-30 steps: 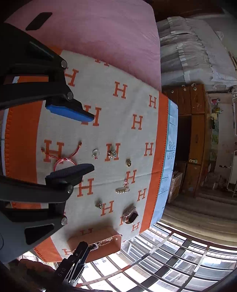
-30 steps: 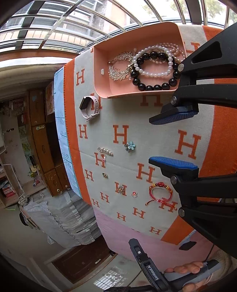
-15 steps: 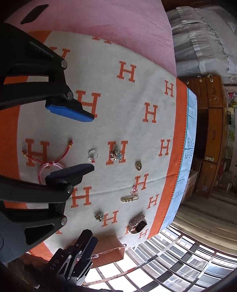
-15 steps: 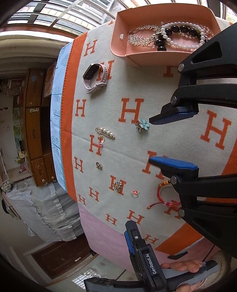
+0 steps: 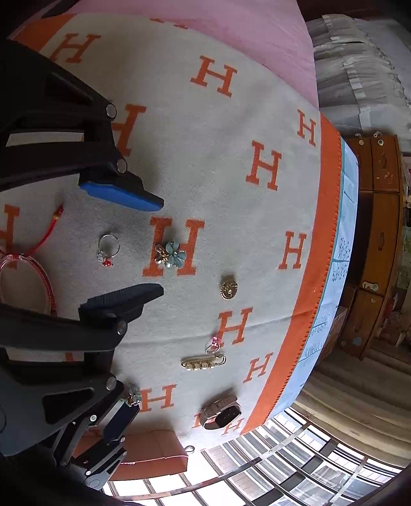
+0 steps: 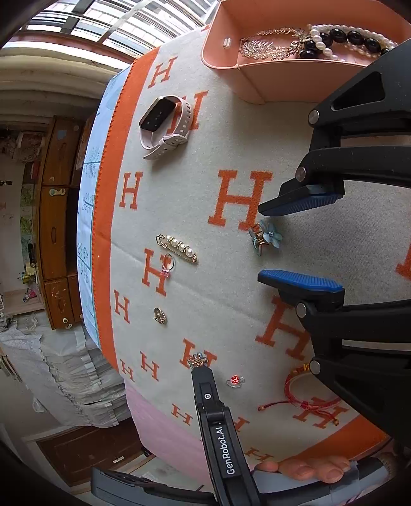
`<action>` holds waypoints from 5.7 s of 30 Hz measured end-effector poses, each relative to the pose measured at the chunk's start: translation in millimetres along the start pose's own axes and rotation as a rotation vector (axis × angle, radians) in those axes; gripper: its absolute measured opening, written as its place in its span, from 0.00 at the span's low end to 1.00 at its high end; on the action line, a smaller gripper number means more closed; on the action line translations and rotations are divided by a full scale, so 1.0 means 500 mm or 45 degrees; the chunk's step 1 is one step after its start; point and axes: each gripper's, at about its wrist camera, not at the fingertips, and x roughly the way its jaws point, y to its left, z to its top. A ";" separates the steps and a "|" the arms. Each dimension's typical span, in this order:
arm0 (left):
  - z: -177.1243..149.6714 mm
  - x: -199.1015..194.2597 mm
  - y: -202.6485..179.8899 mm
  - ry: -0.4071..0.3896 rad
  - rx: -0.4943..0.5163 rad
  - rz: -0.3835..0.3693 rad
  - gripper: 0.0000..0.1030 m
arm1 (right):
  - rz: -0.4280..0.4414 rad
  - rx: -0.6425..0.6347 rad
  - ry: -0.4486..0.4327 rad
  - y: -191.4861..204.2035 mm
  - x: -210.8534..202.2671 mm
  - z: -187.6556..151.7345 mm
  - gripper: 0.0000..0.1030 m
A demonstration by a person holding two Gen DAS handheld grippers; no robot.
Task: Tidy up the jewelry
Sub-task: 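Grasp a blue flower brooch with the left tool while the right tool grasps another, then carry the blue flower brooches in both tools over the pink tray, then open the left tool to drop its brooch into the tray while the right tool releases its brooch, then move the left tool to the red string bracelet while the right tool reaches the white smartwatch, then grasp the red string bracelet with the left tool while the right tool grasps the white smartwatch band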
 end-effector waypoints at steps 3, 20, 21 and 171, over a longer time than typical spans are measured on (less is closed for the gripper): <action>0.002 0.016 -0.005 -0.001 -0.022 0.006 0.43 | -0.029 -0.030 -0.040 0.007 0.001 -0.006 0.32; -0.002 0.029 -0.025 -0.086 -0.006 0.092 0.15 | -0.078 -0.128 -0.131 0.033 0.000 -0.030 0.23; -0.002 0.027 -0.026 -0.085 -0.005 0.088 0.15 | -0.079 -0.129 -0.131 0.033 0.000 -0.029 0.23; -0.091 -0.021 -0.120 0.443 1.014 -0.178 0.04 | -0.118 0.034 0.271 -0.192 0.114 0.223 0.09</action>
